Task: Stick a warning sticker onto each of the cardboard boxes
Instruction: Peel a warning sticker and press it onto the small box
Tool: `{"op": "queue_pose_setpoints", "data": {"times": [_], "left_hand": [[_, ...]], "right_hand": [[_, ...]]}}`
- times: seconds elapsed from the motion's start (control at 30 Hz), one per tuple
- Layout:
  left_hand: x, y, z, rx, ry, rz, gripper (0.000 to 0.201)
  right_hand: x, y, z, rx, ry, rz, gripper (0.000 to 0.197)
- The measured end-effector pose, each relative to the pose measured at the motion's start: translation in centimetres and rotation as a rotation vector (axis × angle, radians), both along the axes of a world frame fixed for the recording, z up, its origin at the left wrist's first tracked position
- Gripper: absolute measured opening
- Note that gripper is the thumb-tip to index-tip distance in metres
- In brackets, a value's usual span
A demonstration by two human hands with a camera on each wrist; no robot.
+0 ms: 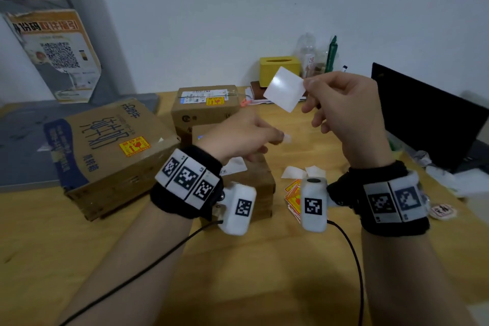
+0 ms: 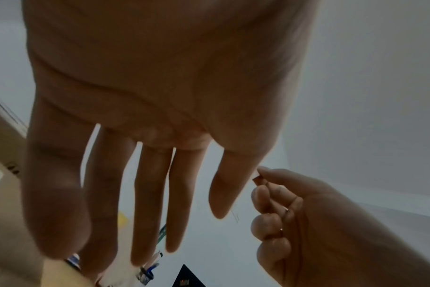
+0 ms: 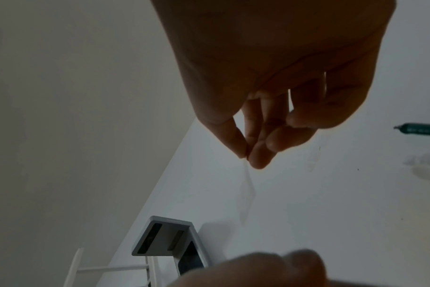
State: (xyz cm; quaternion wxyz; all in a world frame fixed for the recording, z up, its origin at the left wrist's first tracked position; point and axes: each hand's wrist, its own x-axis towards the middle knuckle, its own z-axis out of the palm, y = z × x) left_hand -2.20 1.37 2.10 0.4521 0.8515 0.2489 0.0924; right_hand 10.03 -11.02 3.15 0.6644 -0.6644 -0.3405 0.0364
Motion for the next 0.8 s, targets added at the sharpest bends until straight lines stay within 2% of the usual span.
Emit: {"op": "queue_pose_setpoints", "data": {"times": [0.1, 0.3, 0.43, 0.8], "left_hand": [[-0.6, -0.4, 0.2, -0.025, 0.008, -0.018, 0.026], [-3.3, 0.0, 1.9, -0.256, -0.278, 0.128, 0.037], [-4.9, 0.6, 2.1, -0.327, -0.357, 0.213, 0.041], [-7.9, 1.6, 0.9, -0.225, -0.428, 0.322, 0.010]], "right_hand": [[-0.4, -0.9, 0.2, 0.002, -0.025, -0.019, 0.013], [-1.9, -1.2, 0.3, -0.039, -0.045, 0.081, 0.009], [-3.5, -0.8, 0.3, -0.071, -0.015, 0.207, 0.004], [-5.9, 0.1, 0.3, -0.196, 0.001, 0.335, 0.032]]}}
